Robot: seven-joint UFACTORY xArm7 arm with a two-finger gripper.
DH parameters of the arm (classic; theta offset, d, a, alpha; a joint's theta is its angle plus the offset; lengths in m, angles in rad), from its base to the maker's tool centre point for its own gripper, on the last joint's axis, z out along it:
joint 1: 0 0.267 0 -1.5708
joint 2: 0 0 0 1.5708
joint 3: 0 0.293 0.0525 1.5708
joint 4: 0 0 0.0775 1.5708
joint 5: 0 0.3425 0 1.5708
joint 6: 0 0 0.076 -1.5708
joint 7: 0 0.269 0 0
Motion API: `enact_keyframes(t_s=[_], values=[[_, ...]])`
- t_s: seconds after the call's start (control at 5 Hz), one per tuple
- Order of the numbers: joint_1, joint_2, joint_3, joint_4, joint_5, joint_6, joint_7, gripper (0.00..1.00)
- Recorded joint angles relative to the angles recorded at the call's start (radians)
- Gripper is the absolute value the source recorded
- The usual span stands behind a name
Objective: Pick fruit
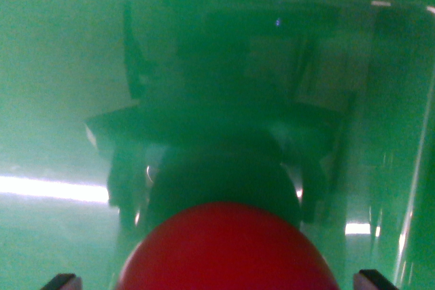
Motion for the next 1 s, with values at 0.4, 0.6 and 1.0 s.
enact_keyframes(t_s=[0.4,0.6,1.0], values=[[-0.0052,0.011,-0.004,-0.015,-0.0020,-0.021,-0.006,0.00],[-0.0083,0.017,-0.007,-0.024,-0.0032,-0.033,-0.010,0.00],[-0.0094,0.020,-0.008,-0.027,-0.0036,-0.037,-0.012,0.00]])
